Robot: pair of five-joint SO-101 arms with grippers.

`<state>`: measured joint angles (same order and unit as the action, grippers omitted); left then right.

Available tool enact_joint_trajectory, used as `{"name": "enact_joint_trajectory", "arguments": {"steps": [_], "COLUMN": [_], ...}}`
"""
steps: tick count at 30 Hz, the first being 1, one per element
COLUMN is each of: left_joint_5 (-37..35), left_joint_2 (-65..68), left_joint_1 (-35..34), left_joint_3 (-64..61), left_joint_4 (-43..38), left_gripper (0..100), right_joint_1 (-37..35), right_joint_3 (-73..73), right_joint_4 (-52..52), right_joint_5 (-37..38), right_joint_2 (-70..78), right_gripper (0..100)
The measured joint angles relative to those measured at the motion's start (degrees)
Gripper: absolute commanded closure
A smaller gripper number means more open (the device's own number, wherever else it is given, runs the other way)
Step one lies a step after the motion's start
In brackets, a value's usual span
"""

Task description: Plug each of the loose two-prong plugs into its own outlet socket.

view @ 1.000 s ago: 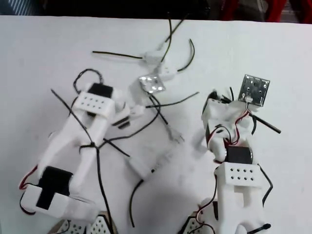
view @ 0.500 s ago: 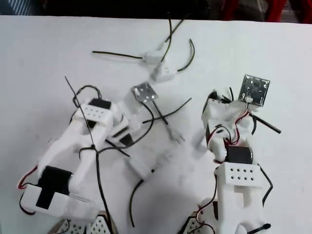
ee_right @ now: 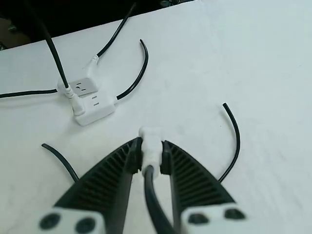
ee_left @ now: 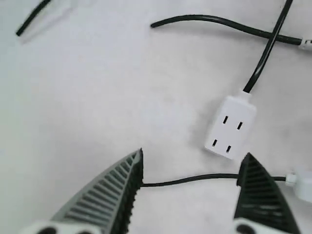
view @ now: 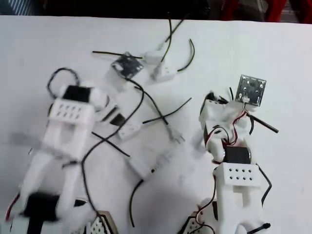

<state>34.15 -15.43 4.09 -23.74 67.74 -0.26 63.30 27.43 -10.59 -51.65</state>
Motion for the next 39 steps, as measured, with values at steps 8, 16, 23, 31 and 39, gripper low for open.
{"name": "enact_joint_trajectory", "arguments": {"steps": [8, 16, 23, 31, 39], "left_joint_5": [-3.2, -8.4, -9.2, -9.2, -9.2], "left_joint_2": [-26.1, -45.2, -53.5, -54.7, -54.7], "left_joint_1": [-6.2, -18.9, -29.3, -31.4, -31.5], "left_joint_3": [-14.4, -35.8, -52.0, -61.1, -62.5], "left_joint_4": [0.2, -7.4, -15.5, -23.5, -23.6], "left_gripper": [70, 70, 70, 70, 70], "right_joint_1": [-5.5, -17.8, -31.7, -41.7, -42.9], "right_joint_3": [0.0, -5.3, -6.9, -12.5, -28.3], "right_joint_4": [2.6, 10.6, 11.9, 10.9, 17.3], "right_joint_5": [2.5, 3.7, 8.8, 9.0, 9.0], "right_joint_2": [1.8, 11.3, 13.6, 18.6, 37.2], "right_gripper": [98.1, 98.1, 98.1, 98.1, 98.1]}}
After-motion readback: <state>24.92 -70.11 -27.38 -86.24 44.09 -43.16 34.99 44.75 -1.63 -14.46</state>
